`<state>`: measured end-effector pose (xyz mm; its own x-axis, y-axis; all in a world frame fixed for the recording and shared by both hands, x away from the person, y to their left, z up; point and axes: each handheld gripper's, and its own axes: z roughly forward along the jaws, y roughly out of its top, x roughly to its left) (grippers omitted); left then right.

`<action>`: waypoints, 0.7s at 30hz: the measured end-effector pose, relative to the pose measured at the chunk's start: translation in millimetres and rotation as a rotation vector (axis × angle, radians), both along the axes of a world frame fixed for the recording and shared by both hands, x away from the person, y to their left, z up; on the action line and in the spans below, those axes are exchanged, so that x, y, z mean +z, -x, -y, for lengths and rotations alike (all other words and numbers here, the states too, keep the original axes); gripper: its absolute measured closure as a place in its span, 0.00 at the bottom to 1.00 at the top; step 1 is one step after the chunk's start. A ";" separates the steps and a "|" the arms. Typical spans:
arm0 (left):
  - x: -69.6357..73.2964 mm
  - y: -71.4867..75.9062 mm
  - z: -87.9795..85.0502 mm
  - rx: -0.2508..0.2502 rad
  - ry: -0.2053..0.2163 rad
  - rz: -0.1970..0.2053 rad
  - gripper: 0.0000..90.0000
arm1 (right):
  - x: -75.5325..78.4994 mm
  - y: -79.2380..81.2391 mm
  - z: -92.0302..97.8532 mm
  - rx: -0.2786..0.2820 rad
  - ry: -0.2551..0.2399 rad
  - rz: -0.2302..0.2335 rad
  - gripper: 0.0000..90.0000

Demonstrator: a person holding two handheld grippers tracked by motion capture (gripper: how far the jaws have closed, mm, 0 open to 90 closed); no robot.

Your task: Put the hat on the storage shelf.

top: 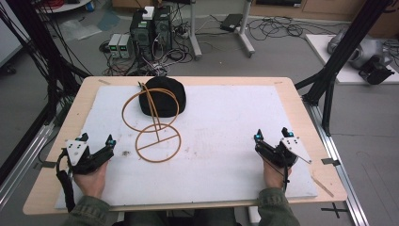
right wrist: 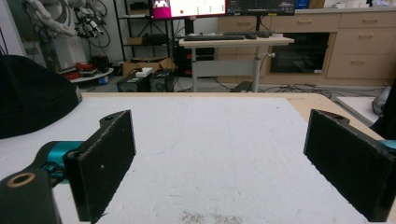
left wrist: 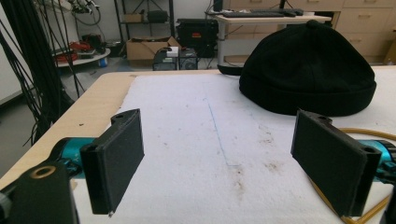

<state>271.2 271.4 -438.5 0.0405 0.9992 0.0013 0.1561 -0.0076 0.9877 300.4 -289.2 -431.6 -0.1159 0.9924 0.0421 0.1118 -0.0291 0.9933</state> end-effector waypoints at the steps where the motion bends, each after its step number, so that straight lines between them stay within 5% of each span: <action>1: 0.1 0.1 0.0 0.000 -0.001 0.000 0.19 | 0.0 -0.1 0.7 -0.001 0.005 0.005 0.09; 21: 0.3 0.3 2.4 -0.012 -0.022 -0.001 0.19 | -0.4 0.2 -0.3 0.005 0.008 0.004 0.09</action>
